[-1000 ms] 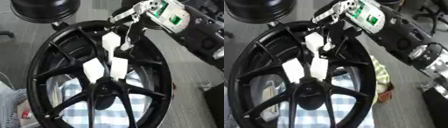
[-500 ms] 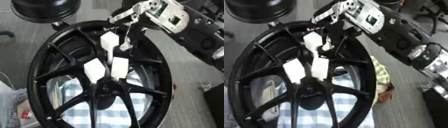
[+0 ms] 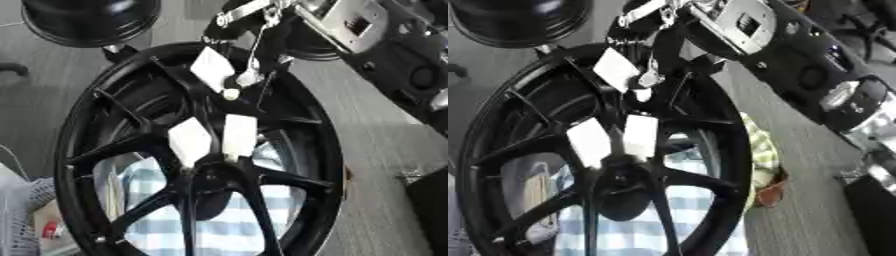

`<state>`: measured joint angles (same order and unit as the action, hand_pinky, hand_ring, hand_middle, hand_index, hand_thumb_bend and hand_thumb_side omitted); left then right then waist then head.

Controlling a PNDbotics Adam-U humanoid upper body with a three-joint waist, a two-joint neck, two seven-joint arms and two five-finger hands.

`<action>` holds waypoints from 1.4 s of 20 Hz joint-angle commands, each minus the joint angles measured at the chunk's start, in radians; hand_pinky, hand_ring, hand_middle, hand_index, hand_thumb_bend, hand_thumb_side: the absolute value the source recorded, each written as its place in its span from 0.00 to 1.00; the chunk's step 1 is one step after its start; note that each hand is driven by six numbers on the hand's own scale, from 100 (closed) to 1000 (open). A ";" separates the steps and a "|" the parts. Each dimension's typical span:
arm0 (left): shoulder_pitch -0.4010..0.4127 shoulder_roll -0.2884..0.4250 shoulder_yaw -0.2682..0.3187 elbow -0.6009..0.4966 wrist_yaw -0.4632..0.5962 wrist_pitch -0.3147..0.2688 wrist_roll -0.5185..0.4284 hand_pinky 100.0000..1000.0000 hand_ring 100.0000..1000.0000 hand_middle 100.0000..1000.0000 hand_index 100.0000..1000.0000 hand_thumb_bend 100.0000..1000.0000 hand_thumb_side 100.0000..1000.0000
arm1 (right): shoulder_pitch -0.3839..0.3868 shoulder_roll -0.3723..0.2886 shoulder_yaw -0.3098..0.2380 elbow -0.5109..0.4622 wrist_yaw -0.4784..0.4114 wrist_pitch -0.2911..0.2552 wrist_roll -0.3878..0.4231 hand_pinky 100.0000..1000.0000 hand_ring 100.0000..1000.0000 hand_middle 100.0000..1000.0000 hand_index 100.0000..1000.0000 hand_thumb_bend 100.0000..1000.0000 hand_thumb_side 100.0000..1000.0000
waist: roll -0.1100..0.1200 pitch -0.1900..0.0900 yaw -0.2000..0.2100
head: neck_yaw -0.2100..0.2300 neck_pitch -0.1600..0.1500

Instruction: Pull the pin out of the wheel hub.

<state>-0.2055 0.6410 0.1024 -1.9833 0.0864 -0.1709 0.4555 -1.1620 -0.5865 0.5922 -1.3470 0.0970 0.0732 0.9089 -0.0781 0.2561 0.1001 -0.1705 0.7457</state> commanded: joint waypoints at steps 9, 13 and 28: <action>0.000 0.026 0.016 -0.017 -0.004 -0.003 0.009 0.75 0.86 0.71 0.87 0.23 0.70 | -0.064 -0.063 -0.103 -0.049 -0.051 0.059 -0.020 0.78 0.65 0.31 0.39 0.00 0.00 | 0.014 -0.027 -0.013 | 0.009 -0.015; 0.003 0.026 0.018 -0.017 -0.006 -0.003 0.010 0.75 0.86 0.71 0.87 0.24 0.70 | -0.071 -0.083 -0.145 -0.040 -0.064 0.076 -0.054 0.78 0.64 0.30 0.38 0.04 0.00 | 0.017 -0.028 -0.018 | 0.016 -0.019; 0.035 0.033 0.035 -0.017 -0.022 -0.003 0.027 0.75 0.86 0.71 0.87 0.24 0.70 | 0.038 -0.278 -0.378 0.054 -0.092 0.108 -0.247 0.78 0.65 0.31 0.40 0.00 0.00 | 0.034 -0.032 -0.067 | 0.052 -0.046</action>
<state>-0.1671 0.6416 0.1209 -1.9833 0.0706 -0.1734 0.4759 -1.1106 -0.8100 0.2439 -1.3001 0.0039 0.1764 0.6754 -0.0512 0.2462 0.0303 -0.1305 0.7143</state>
